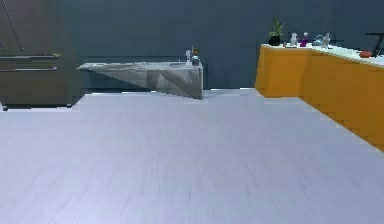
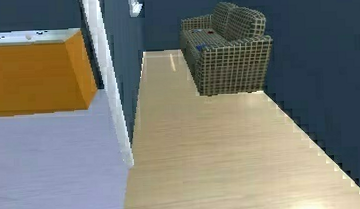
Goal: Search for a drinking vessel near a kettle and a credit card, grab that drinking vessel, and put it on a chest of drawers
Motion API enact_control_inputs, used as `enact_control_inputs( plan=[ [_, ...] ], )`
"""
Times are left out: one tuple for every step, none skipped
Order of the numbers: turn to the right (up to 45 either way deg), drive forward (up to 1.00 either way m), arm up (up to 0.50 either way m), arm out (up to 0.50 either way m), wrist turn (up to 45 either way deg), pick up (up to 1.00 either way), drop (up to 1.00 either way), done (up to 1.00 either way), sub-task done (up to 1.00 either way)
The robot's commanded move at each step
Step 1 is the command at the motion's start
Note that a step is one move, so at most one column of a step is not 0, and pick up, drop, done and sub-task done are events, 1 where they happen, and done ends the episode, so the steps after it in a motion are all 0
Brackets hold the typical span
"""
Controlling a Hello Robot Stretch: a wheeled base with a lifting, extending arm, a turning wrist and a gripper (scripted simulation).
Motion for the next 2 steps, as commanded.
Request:
enact_control_inputs(
  plan=[
    [0.0,0.5,0.0,0.0,0.0,0.0,0.0,0.0,0.0],
    [-45.0,0.0,0.0,0.0,0.0,0.0,0.0,0.0,0.0]
  ],
)
